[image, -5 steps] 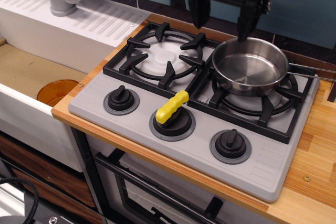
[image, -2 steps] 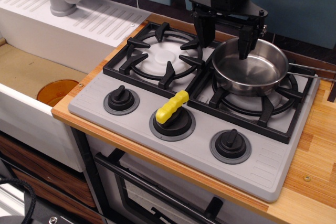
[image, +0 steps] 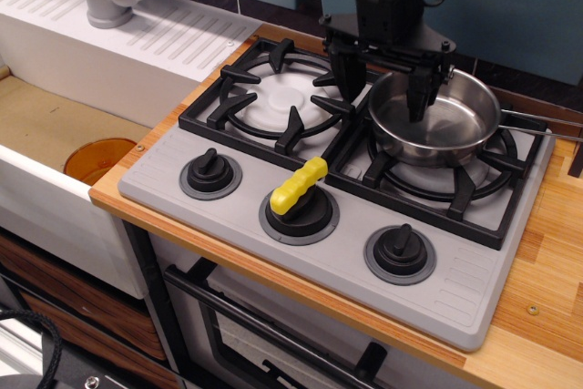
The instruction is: Put pot or pan on stove and put fry in pot or pan
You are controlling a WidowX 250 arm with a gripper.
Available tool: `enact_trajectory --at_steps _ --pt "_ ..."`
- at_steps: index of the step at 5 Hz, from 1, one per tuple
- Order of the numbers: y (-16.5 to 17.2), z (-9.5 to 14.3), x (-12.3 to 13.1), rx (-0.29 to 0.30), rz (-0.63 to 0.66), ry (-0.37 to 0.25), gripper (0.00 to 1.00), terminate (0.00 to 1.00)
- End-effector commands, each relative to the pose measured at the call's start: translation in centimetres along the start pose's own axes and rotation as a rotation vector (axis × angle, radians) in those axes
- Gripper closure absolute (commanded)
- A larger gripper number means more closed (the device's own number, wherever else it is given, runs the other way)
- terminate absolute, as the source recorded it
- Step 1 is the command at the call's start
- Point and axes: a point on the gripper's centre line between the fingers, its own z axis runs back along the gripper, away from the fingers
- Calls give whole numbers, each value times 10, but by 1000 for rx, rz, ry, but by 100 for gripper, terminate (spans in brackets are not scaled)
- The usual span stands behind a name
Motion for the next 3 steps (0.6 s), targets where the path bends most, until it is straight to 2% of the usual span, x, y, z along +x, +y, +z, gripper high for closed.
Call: enact_trajectory --at_steps 1,2,3 --pt "-8 -4 6 -18 7 -65 0 0" --pt "-10 -7 8 -33 9 -65 0 0" --pt "-11 -11 9 -46 12 -63 100 0"
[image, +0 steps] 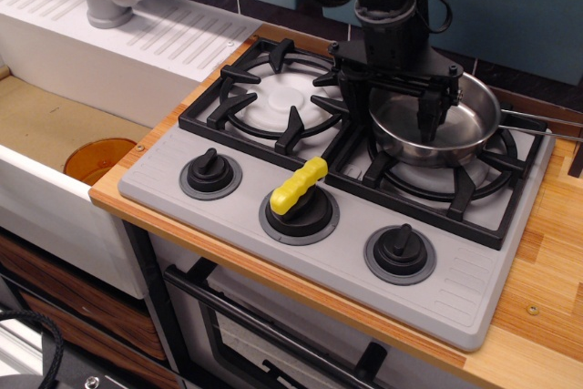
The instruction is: Put pot or pan on stove and put fry in pot or pan
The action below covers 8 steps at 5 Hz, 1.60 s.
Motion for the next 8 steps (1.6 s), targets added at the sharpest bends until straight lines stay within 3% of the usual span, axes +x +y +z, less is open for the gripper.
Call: enact_trajectory --at_steps 1,4,5,6,8 --pt "-6 9 10 -15 -13 -30 100 0" --pt "-3 29 10 -40 -30 31 100 0" --pt "-5 47 10 -22 -22 61 100 0" --pt "3 66 12 -9 -43 88 100 0" --pt "42 77 26 13 -121 96 100 0"
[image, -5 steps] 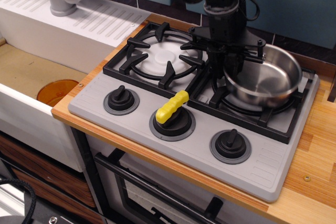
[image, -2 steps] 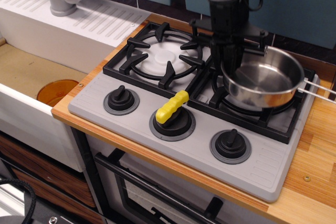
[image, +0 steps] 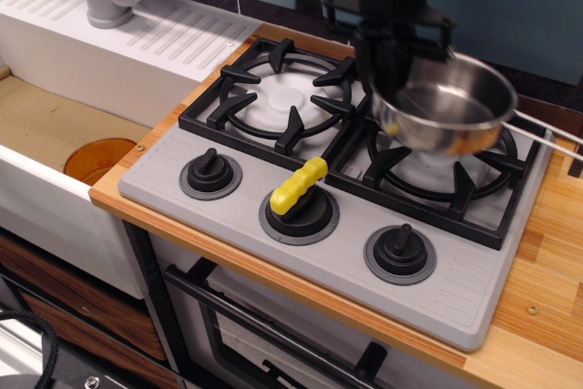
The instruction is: Put pot or pan on stove and put fry in pot or pan
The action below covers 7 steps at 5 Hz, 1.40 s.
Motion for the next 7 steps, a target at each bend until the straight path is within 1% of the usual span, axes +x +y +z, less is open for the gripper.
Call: enact_trajectory --at_steps 1,2,3,5,7 --pt "39 42 17 48 -64 -85 100 0" --pt "66 41 20 35 -92 -87 100 0" --pt "83 38 21 21 -95 -84 100 0" --pt "120 20 14 -9 -82 -95 100 0" --pt "144 8 8 -25 -79 -102 100 0"
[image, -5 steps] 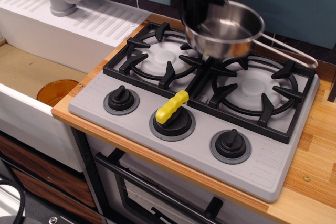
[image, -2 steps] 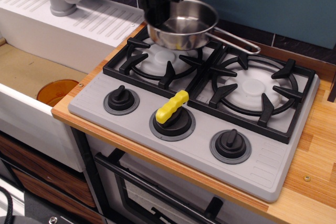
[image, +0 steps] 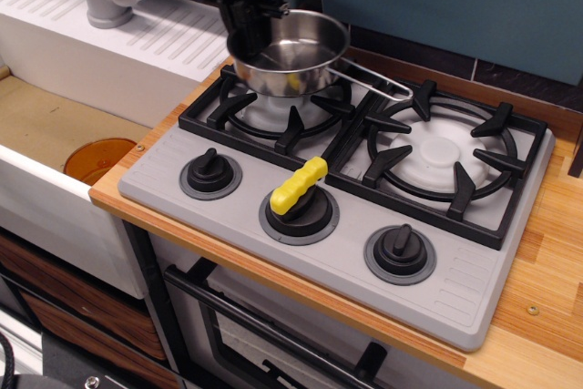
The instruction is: Put pot or pan on stove and put fry in pot or pan
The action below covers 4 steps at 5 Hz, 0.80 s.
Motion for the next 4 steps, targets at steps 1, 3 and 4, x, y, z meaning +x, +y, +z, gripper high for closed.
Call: enact_trajectory --at_steps 1,3,4 --pt "12 7 6 32 12 -58 0 0" --pt "0 10 6 14 18 -48 0 0" --pt "-13 25 9 11 39 -26 0 0"
